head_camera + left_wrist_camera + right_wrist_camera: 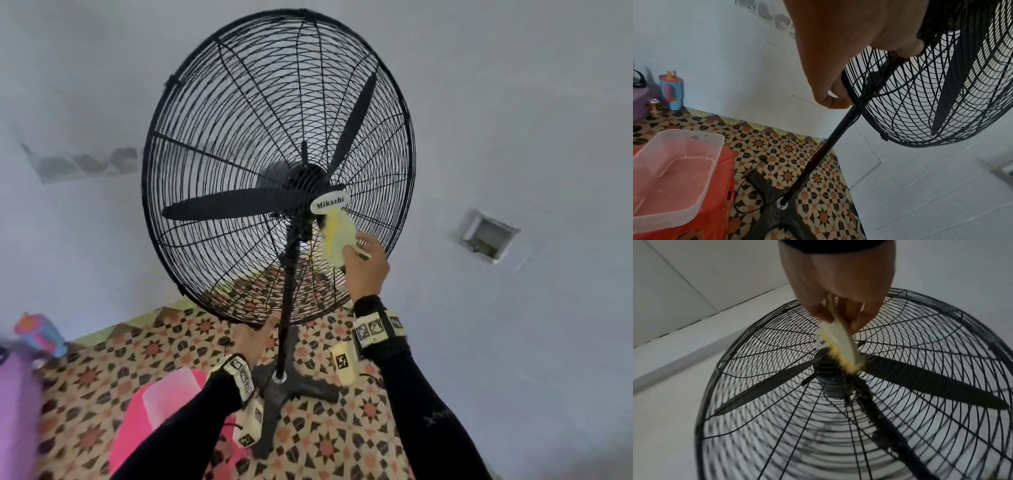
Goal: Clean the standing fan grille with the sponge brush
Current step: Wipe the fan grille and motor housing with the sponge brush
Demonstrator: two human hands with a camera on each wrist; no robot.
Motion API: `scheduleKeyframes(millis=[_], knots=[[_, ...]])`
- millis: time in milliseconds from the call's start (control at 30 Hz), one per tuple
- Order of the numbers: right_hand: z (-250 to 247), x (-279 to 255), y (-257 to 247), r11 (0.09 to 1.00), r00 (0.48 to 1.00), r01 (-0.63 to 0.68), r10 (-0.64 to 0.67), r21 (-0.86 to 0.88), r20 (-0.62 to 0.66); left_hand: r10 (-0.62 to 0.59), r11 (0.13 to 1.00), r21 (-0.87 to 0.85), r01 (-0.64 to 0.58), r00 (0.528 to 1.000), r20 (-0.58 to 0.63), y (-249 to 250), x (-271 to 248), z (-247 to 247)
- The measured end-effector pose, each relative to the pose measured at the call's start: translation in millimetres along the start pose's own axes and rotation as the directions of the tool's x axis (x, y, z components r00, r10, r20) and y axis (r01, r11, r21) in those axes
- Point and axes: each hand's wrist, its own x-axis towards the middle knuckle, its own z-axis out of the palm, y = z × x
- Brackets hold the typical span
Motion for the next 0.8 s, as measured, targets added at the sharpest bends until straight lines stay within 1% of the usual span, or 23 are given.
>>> scheduleKeyframes(millis=[33,67,133,167,200,233,267,300,333,367,400,433,467,500,533,567,600,633,667,700,733,767,800], knots=[[0.3,1.9,0.9,0.999,0.997,-0.033,0.034,0.009,-0.069,0.014,1.000,0.007,-0.014,1.000,0.016,-0.1,-0.8,-0.3],[2.7,0.1,0.7,0.999,0.996,-0.049,0.047,-0.016,-0.076,0.033,0.999,0.008,-0.033,0.999,0.011,-2.9,-0.3,-0.2],[6.4,-7.0,2.2,0.995,0.999,-0.014,0.017,-0.096,0.031,0.032,0.999,0.031,-0.031,0.999,-0.027,-8.9,6.6,1.2],[4.4,-9.2,2.7,0.996,0.997,0.001,0.007,-0.093,0.083,0.011,1.000,0.029,-0.011,1.000,-0.014,-8.6,5.3,0.1],[-0.5,-9.5,1.5,0.998,0.994,-0.012,0.019,-0.060,0.106,-0.007,1.000,-0.002,0.007,1.000,0.006,-5.2,3.6,-2.0],[-4.8,-7.9,2.6,0.999,0.997,-0.035,0.036,-0.020,0.074,-0.017,1.000,-0.006,0.017,1.000,0.006,-5.8,7.9,-1.1],[-6.7,-5.6,7.2,0.999,0.998,-0.054,0.054,-0.006,-0.018,-0.012,1.000,0.006,0.012,1.000,0.007,-5.7,7.6,-2.3],[-6.8,-6.4,9.8,0.997,0.991,-0.067,0.063,-0.031,-0.115,-0.011,1.000,0.015,0.010,1.000,0.011,-6.1,7.8,-1.8],[-3.0,-11.2,12.6,0.992,0.990,-0.072,0.058,-0.106,-0.129,-0.011,1.000,-0.008,0.011,1.000,0.002,-6.6,7.2,-0.8],[1.9,-20.1,16.0,0.984,0.995,-0.063,0.050,-0.167,-0.082,-0.019,0.999,-0.049,0.018,1.000,-0.008,-15.7,15.3,5.2],[6.0,-29.5,20.7,0.981,0.999,-0.033,0.034,-0.190,0.001,-0.031,0.998,-0.050,0.030,0.999,-0.017,-23.2,21.5,8.5],[7.1,-37.4,25.8,0.987,0.997,0.000,0.012,-0.159,0.076,-0.059,0.998,-0.030,0.058,0.998,-0.029,-30.1,33.4,14.4],[3.7,-42.6,29.0,0.993,0.994,0.002,0.011,-0.115,0.111,-0.088,0.996,-0.024,0.087,0.996,-0.017,-29.3,34.0,16.1],[0.3,-43.3,33.2,0.997,0.997,-0.009,0.015,-0.078,0.081,-0.089,0.995,-0.057,0.087,0.996,-0.022,-25.6,30.6,12.7],[-1.3,-42.4,36.8,0.997,0.999,-0.037,0.037,-0.067,-0.001,-0.078,0.994,-0.084,0.076,0.997,-0.026,-20.5,25.8,9.2],[-1.5,-40.7,39.2,0.995,0.994,-0.067,0.060,-0.080,-0.096,-0.050,0.996,-0.078,0.045,0.997,-0.055,-18.7,24.9,9.4],[0.5,-40.9,40.9,0.987,0.987,-0.098,0.080,-0.129,-0.140,-0.039,0.992,-0.123,0.034,0.998,-0.042,-19.4,22.3,10.2],[3.9,-42.6,44.1,0.976,0.989,-0.112,0.091,-0.189,-0.120,-0.026,0.987,-0.158,0.022,0.999,-0.023,-21.4,24.5,13.7],[6.0,-46.6,46.2,0.969,0.993,-0.112,0.105,-0.220,-0.047,-0.020,0.982,-0.189,0.015,1.000,-0.021,-31.3,37.3,20.3],[6.1,-51.4,47.4,0.972,0.994,-0.093,0.103,-0.214,0.033,-0.051,0.982,-0.183,0.040,0.997,-0.058,-53.3,65.1,31.9],[2.7,-54.0,46.3,0.979,0.990,-0.077,0.097,-0.190,0.098,-0.073,0.974,-0.220,0.056,0.995,-0.071,-71.3,94.4,43.0],[-4.0,-54.2,43.1,0.987,0.989,-0.064,0.082,-0.144,0.124,-0.114,0.968,-0.232,0.096,0.991,-0.063,-78.9,107.1,48.9],[-10.1,-49.9,40.6,0.991,0.993,-0.057,0.068,-0.118,0.092,-0.149,0.975,-0.178,0.136,0.987,-0.062,-62.5,81.9,40.6]])
